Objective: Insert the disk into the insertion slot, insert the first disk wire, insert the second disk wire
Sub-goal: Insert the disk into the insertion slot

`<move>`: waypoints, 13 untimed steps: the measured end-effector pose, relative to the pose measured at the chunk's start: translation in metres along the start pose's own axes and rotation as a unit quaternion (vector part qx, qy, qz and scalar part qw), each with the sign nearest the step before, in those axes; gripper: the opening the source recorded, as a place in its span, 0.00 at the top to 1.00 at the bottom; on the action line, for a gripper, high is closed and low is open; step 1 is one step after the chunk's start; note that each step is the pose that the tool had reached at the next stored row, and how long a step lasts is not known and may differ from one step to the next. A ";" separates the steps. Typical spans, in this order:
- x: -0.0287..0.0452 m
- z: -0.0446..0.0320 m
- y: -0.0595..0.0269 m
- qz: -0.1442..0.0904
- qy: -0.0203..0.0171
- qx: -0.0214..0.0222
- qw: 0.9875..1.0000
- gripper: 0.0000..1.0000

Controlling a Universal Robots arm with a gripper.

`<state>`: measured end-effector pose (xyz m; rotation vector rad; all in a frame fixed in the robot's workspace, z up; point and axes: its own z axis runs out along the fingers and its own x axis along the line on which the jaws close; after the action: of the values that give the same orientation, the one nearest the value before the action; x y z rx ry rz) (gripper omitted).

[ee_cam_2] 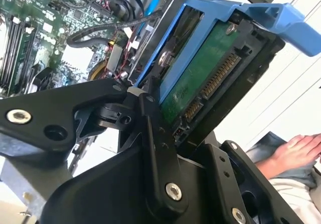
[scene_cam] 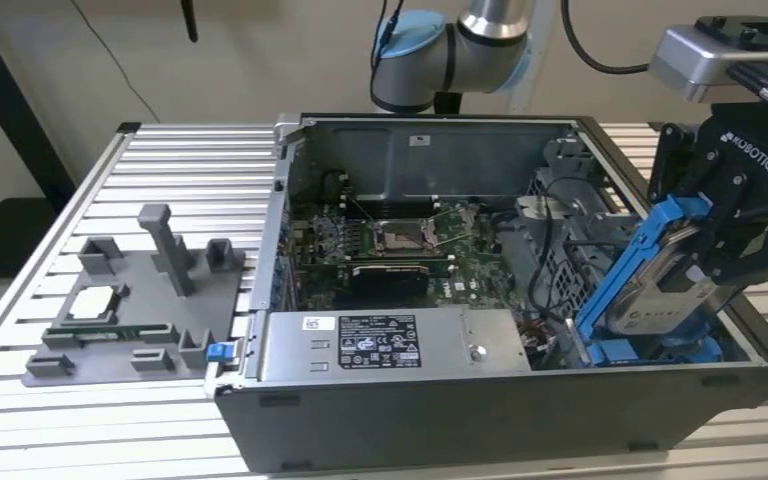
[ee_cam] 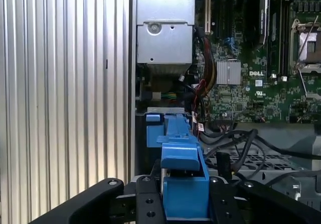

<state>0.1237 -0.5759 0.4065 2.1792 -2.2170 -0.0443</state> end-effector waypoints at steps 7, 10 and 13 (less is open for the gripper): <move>0.0000 0.0125 -0.0006 0.000 -0.001 0.000 1.000 1.00; -0.0001 0.0175 -0.0008 0.000 -0.001 0.000 1.000 1.00; -0.0001 0.0180 -0.0008 0.000 -0.001 0.000 1.000 1.00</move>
<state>0.1238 -0.5758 0.3885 2.1806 -2.2179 -0.0463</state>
